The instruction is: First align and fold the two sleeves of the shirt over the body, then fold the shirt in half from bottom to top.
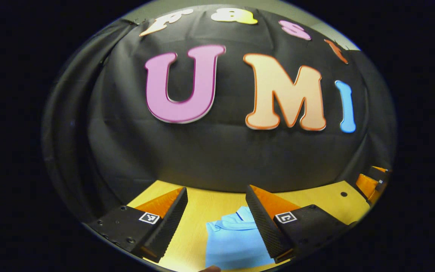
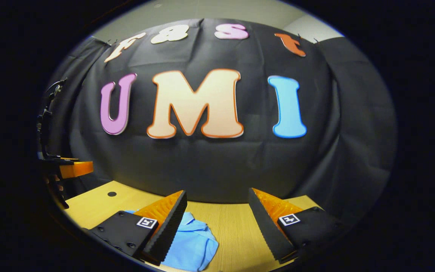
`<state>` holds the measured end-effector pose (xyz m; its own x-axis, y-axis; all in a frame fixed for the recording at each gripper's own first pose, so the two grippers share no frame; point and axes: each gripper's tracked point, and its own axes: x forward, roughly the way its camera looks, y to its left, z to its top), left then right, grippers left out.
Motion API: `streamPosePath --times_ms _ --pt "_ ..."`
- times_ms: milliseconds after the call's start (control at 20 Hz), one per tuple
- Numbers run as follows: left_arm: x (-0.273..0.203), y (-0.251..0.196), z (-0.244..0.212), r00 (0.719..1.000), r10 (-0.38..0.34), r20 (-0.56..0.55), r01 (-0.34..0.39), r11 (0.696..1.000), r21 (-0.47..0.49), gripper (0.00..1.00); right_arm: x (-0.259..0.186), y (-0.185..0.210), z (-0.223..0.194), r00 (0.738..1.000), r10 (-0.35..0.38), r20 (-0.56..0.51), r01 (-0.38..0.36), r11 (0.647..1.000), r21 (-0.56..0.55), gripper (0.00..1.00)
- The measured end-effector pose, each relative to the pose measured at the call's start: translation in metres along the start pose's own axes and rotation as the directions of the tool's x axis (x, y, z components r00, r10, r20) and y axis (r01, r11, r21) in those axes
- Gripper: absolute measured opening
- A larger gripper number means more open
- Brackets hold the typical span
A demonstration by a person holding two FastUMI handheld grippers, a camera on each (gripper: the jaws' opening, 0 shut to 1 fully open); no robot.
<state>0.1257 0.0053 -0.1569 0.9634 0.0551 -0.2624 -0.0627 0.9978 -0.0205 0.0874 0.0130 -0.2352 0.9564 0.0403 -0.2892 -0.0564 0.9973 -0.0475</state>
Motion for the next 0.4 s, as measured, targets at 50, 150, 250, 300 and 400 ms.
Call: streamPosePath --times_ms 50,150,250,300,400 --pt "-0.019 0.001 0.009 1.000 -0.011 0.025 0.011 1.000 -0.004 0.94 -0.020 0.005 0.017 0.999 -0.004 0.034 0.004 1.000 -0.004 1.00" --pt "-0.057 0.010 0.025 0.998 -0.012 0.057 0.012 1.000 0.001 0.94 -0.056 0.017 0.042 0.997 -0.003 0.075 0.002 1.000 0.011 1.00" --pt "-0.091 0.017 0.040 0.995 -0.013 0.096 0.010 1.000 0.028 0.94 -0.095 0.028 0.061 0.995 0.003 0.100 -0.006 1.000 0.028 1.00" --pt "-0.108 0.020 0.044 0.994 -0.021 0.107 0.017 0.999 0.036 0.94 -0.113 0.034 0.068 0.994 0.003 0.109 -0.007 0.999 0.036 1.00" --pt "-0.143 0.022 0.049 0.993 -0.035 0.113 0.032 0.999 0.030 0.94 -0.146 0.041 0.078 0.993 -0.010 0.120 0.006 0.999 0.036 1.00"
